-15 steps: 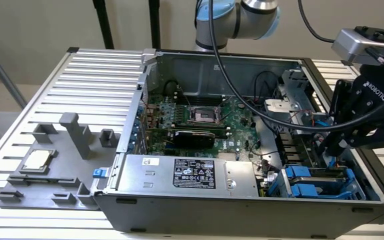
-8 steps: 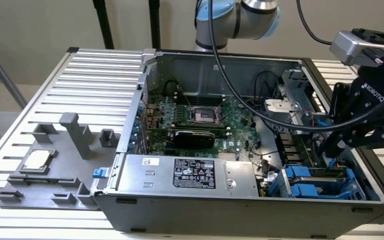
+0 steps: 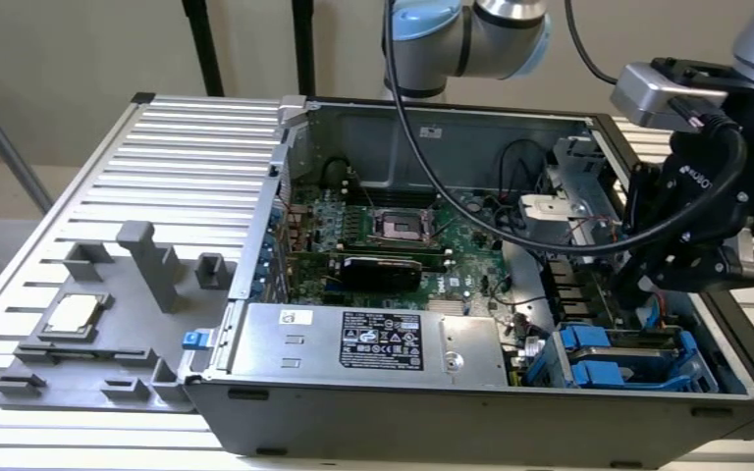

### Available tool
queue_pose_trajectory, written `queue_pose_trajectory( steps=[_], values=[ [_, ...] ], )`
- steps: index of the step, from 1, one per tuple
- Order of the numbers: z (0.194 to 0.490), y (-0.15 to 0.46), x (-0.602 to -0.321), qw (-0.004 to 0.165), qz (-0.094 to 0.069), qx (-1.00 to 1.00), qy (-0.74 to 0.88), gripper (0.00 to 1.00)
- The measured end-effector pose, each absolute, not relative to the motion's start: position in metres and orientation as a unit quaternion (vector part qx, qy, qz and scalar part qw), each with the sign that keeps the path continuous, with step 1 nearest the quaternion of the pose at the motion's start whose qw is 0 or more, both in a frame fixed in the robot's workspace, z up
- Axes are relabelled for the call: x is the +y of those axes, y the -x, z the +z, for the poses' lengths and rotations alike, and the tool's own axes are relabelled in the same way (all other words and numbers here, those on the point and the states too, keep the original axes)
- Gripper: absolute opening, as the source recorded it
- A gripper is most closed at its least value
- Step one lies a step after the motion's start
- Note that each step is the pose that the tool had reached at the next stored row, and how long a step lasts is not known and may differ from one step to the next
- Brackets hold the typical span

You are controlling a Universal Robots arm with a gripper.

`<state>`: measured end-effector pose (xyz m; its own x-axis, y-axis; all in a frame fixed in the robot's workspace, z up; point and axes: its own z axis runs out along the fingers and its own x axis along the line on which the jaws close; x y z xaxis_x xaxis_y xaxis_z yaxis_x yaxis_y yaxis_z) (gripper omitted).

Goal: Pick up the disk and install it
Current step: 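Insert the second disk wire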

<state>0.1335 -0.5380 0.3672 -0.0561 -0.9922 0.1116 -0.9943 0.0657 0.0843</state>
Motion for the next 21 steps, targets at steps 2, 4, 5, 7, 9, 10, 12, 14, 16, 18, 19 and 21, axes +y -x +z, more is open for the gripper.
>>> queue_pose_trajectory(
  steps=[2,4,5,7,9,10,12,14,16,18,19,21],
  values=[
    [0.367,-0.133,-0.539,0.061,0.014,-0.726,-0.684,0.16],
    [0.366,-0.132,-0.541,0.054,0.017,-0.726,-0.685,0.16],
    [0.365,-0.132,-0.543,0.052,0.018,-0.726,-0.686,0.16],
    [0.362,-0.13,-0.549,0.044,0.018,-0.725,-0.687,0.16],
    [0.36,-0.129,-0.554,0.04,0.017,-0.725,-0.687,0.16],
    [0.36,-0.129,-0.556,0.038,0.016,-0.725,-0.687,0.16],
    [0.358,-0.129,-0.561,0.032,0.014,-0.725,-0.688,0.16],
    [0.357,-0.129,-0.565,0.026,0.011,-0.725,-0.688,0.16],
    [0.355,-0.128,-0.569,0.02,0.008,-0.724,-0.689,0.16],
    [0.354,-0.128,-0.572,0.013,0.005,-0.724,-0.69,0.16],
    [0.353,-0.128,-0.573,0.01,0.004,-0.723,-0.69,0.16],
    [0.351,-0.128,-0.573,0.005,0.002,-0.723,-0.691,0.16]
  ],
)
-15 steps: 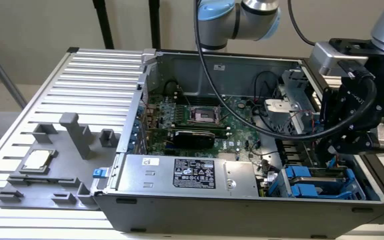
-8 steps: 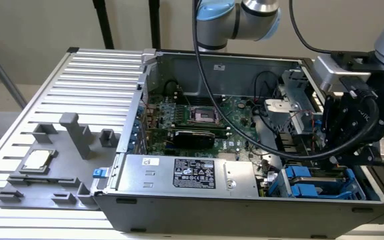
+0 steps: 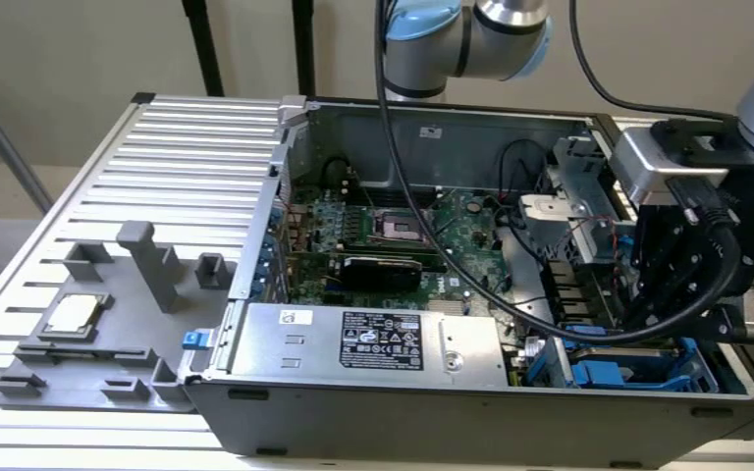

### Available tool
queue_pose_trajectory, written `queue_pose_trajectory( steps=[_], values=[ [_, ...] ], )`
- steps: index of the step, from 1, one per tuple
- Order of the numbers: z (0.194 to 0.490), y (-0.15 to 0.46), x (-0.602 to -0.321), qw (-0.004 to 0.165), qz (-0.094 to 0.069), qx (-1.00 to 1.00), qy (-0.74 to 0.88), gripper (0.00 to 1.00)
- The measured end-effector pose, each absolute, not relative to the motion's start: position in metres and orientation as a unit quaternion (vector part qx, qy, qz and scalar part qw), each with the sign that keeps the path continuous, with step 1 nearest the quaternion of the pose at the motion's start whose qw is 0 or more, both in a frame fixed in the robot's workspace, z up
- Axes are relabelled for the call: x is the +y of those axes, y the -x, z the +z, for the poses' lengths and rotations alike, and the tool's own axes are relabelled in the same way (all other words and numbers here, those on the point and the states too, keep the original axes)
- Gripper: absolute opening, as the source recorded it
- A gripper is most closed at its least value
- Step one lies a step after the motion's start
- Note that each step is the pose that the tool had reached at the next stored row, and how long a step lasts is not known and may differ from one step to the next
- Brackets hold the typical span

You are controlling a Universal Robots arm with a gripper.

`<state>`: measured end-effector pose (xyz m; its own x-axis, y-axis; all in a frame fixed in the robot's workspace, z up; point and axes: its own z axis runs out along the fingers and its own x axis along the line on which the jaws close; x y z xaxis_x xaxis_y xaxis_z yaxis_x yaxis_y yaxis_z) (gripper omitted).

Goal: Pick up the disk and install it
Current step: 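Insert the second disk wire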

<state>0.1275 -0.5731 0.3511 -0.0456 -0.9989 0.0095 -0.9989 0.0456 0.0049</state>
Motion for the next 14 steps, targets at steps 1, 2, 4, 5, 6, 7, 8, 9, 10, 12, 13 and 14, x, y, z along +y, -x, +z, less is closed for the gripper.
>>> queue_pose_trajectory(
  steps=[1,2,4,5,6,7,8,9,10,12,13,14],
  values=[
    [0.3501,-0.1274,-0.5731,0.003,0.001,-0.723,-0.691,0.16],
    [0.3491,-0.1274,-0.5731,0.001,0.0,-0.723,-0.691,0.16],
    [0.3468,-0.1274,-0.5731,-0.003,-0.001,-0.723,-0.691,0.16],
    [0.3457,-0.1273,-0.5731,-0.005,-0.002,-0.723,-0.691,0.16],
    [0.3447,-0.1274,-0.5731,-0.007,-0.002,-0.723,-0.691,0.16],
    [0.3439,-0.1274,-0.5731,-0.009,-0.003,-0.723,-0.691,0.16],
    [0.3431,-0.1274,-0.5731,-0.01,-0.003,-0.723,-0.691,0.16],
    [0.3427,-0.1274,-0.5731,-0.012,-0.004,-0.723,-0.691,0.16],
    [0.3424,-0.1274,-0.5731,-0.013,-0.005,-0.723,-0.691,0.16],
    [0.3418,-0.1273,-0.573,-0.015,-0.007,-0.722,-0.691,0.16],
    [0.3416,-0.1274,-0.5731,-0.015,-0.007,-0.722,-0.691,0.16],
    [0.3417,-0.1273,-0.5731,-0.016,-0.008,-0.722,-0.691,0.16]
  ],
)
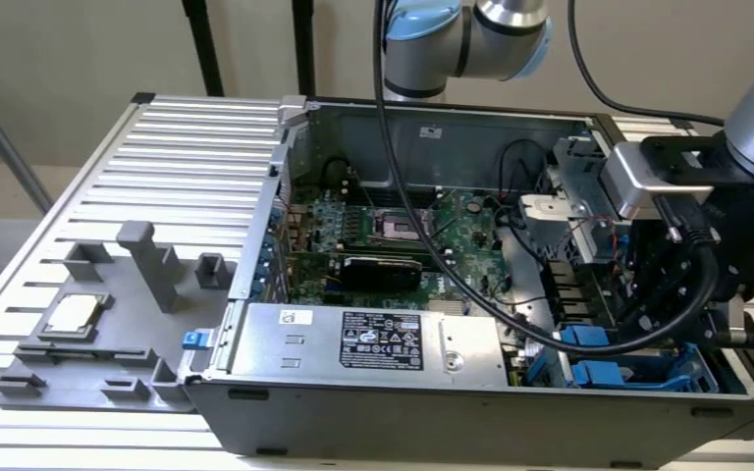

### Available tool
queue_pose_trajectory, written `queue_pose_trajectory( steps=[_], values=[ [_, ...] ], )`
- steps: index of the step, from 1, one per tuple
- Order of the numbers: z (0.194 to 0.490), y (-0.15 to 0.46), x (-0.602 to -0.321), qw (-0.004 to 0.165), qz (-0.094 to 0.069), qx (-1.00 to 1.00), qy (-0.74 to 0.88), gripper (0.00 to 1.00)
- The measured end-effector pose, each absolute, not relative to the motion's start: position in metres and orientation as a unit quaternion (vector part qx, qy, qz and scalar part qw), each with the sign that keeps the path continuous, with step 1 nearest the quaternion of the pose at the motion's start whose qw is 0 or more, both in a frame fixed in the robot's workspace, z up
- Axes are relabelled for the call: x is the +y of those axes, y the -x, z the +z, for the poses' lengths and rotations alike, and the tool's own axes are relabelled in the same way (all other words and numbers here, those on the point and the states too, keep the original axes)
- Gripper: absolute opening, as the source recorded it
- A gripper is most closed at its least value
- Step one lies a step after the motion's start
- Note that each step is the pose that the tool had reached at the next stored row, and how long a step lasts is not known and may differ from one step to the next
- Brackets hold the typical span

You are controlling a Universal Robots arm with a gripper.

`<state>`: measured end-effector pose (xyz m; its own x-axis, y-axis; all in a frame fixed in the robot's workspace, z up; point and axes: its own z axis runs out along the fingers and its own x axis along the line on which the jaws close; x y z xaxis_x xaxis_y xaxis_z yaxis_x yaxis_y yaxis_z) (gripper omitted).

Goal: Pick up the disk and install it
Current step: 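Insert the second disk wire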

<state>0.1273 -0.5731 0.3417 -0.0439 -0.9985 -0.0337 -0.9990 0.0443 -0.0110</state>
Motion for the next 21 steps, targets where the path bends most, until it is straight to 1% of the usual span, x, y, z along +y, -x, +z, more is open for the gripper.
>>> queue_pose_trajectory(
  steps=[14,16,17,21],
  values=[
    [0.3362,-0.1274,-0.5735,0.021,0.013,0.722,0.691,0.16],
    [0.336,-0.1275,-0.5735,0.021,0.013,0.722,0.691,0.18],
    [0.3366,-0.1274,-0.5736,0.021,0.013,0.722,0.691,0.24],
    [0.3408,-0.127,-0.5736,0.021,0.013,0.722,0.691,0.24]
  ],
)
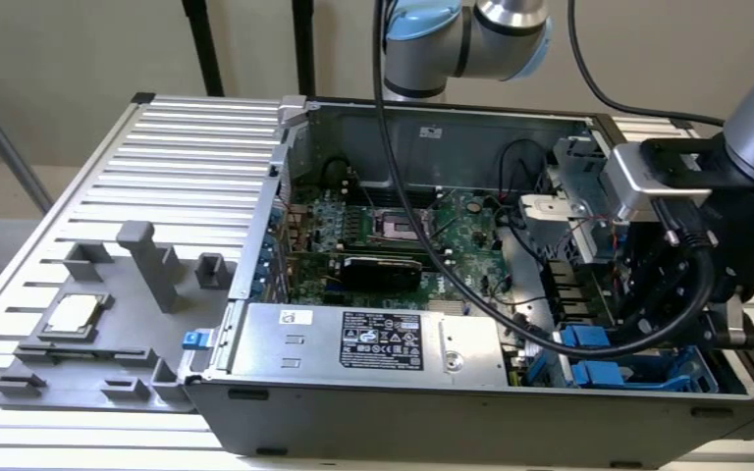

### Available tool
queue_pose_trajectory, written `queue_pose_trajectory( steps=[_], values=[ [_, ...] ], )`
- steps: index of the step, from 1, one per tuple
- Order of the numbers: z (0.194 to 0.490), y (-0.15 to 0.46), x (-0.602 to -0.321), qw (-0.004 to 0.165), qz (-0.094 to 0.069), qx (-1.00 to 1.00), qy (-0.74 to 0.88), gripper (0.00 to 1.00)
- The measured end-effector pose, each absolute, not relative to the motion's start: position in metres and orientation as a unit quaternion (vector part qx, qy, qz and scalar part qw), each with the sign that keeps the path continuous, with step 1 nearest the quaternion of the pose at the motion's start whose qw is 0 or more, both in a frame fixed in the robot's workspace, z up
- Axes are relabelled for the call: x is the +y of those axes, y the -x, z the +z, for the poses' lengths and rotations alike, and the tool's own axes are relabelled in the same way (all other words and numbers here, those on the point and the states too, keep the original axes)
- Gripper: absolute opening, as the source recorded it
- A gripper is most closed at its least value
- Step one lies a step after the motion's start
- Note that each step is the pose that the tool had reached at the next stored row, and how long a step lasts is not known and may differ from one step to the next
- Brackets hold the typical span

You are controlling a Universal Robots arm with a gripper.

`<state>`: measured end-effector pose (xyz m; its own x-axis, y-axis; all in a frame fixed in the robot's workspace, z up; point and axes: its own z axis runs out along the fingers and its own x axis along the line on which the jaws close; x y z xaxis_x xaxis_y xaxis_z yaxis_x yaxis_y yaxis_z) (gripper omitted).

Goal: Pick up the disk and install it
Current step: 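Insert the second disk wire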

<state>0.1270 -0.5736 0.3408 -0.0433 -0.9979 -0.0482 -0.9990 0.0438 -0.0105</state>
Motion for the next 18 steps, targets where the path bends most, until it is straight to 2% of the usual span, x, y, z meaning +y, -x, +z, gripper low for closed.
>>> queue_pose_trajectory(
  steps=[10,11,12,13,14,18],
  values=[
    [0.351,-0.114,-0.573,0.021,0.013,0.722,0.691,0.24],
    [0.352,-0.113,-0.573,0.021,0.013,0.722,0.691,0.22],
    [0.353,-0.113,-0.573,0.021,0.013,0.722,0.691,0.15],
    [0.354,-0.112,-0.573,0.021,0.013,0.722,0.691,0.15],
    [0.354,-0.112,-0.572,0.021,0.013,0.722,0.691,0.11],
    [0.354,-0.112,-0.572,0.021,0.013,0.722,0.691,0.11]
  ],
)
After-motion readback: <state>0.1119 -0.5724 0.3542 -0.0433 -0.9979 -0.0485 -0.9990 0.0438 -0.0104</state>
